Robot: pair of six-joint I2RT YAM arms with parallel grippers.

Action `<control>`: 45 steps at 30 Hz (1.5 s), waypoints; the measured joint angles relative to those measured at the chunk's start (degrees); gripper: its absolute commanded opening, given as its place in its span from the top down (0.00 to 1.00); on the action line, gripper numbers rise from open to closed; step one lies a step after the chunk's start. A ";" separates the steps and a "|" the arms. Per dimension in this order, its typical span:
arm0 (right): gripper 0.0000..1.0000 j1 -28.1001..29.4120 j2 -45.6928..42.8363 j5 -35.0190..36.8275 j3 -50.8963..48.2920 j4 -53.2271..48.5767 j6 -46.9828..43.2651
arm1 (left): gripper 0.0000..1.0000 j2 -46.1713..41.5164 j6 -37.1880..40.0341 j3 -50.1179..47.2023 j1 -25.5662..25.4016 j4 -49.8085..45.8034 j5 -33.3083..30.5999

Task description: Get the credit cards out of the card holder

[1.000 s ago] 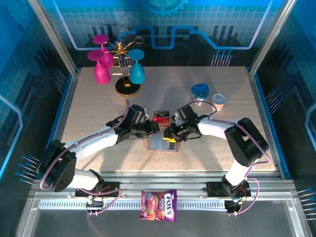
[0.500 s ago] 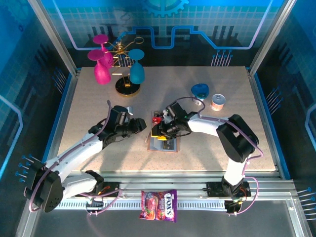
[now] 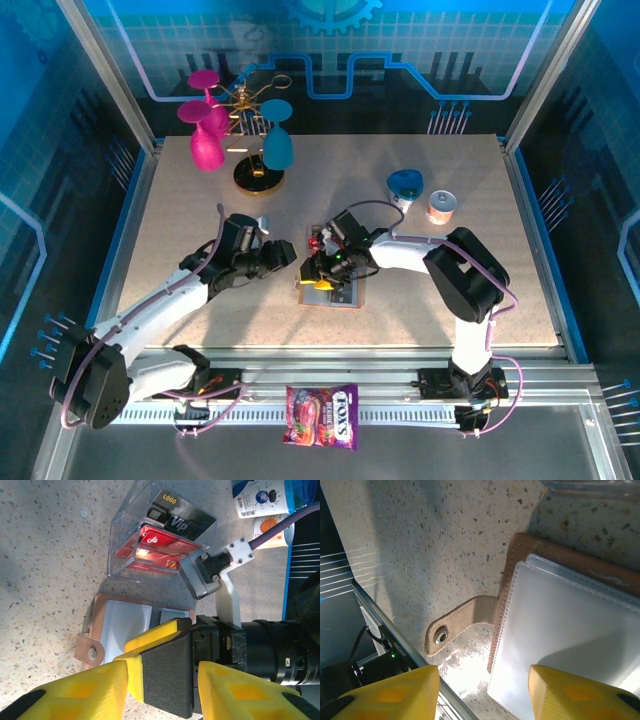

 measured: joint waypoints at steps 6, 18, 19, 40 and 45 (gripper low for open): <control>0.47 -0.02 -0.07 0.24 -0.02 -0.39 -0.02 | 0.59 2.69 -0.15 0.00 0.00 0.96 1.70; 0.46 -0.04 0.07 3.10 0.26 -4.33 -1.40 | 0.59 3.87 -0.20 0.00 0.00 2.29 2.49; 0.46 -0.04 0.15 3.30 0.48 -4.81 -1.62 | 0.59 3.91 -0.20 0.00 0.00 2.27 2.62; 0.46 -4.50 -11.04 5.25 -5.27 -5.81 -2.19 | 0.61 12.24 -1.29 0.96 -2.82 5.81 5.66; 0.46 -8.17 -14.60 5.75 -9.97 -5.90 -2.21 | 0.60 17.46 -1.77 3.10 -5.70 8.37 7.23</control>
